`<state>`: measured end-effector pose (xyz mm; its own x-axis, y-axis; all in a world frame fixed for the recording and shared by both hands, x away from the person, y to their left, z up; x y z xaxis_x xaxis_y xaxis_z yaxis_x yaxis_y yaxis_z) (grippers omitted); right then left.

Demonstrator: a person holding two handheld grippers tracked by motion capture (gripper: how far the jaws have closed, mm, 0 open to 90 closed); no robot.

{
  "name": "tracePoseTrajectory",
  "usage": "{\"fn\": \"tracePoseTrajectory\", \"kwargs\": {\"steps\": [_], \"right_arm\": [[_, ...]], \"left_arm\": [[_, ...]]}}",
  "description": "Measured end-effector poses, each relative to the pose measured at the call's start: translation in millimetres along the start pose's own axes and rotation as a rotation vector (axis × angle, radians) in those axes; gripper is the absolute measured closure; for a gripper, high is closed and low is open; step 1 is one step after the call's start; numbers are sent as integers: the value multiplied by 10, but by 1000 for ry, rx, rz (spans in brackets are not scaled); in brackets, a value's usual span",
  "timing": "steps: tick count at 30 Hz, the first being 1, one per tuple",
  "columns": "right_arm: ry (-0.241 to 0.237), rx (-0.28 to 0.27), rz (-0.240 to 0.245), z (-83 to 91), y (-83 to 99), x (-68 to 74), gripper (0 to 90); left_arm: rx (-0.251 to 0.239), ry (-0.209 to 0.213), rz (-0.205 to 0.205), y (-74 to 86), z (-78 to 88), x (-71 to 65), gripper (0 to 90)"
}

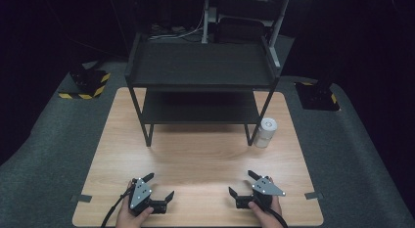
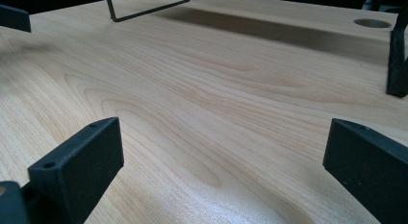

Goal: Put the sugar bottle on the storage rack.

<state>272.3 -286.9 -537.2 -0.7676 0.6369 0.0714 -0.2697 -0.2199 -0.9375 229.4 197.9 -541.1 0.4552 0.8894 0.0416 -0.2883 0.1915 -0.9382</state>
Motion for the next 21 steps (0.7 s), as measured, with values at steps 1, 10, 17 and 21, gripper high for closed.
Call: {"fn": "tracePoseTrajectory", "kwargs": {"steps": [1, 10, 17, 21], "right_arm": [[1, -1, -4, 1, 0, -2, 0], [5, -4, 6, 14, 10, 16, 0], [-2, -1, 9, 11, 7, 9, 0], [0, 1, 15, 9, 5, 15, 0]], "left_arm": [[0, -1, 0, 0, 0, -1, 4], [13, 22, 0, -17, -22, 23, 4], [16, 23, -1, -20, -25, 23, 4], [15, 20, -2, -20, -24, 18, 4]]}}
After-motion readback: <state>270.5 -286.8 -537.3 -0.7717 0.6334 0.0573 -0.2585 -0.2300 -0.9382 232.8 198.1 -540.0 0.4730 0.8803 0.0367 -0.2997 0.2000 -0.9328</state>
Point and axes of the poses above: each handheld gripper's, and its own axes: z roughly backward along the jaws, y roughly out of its underside, x roughly to its left, the point moved 7 cm from there along -z, roughly forward along the jaws, and after that the axes turned 9 degrees about -y, right-handed, at the moved point
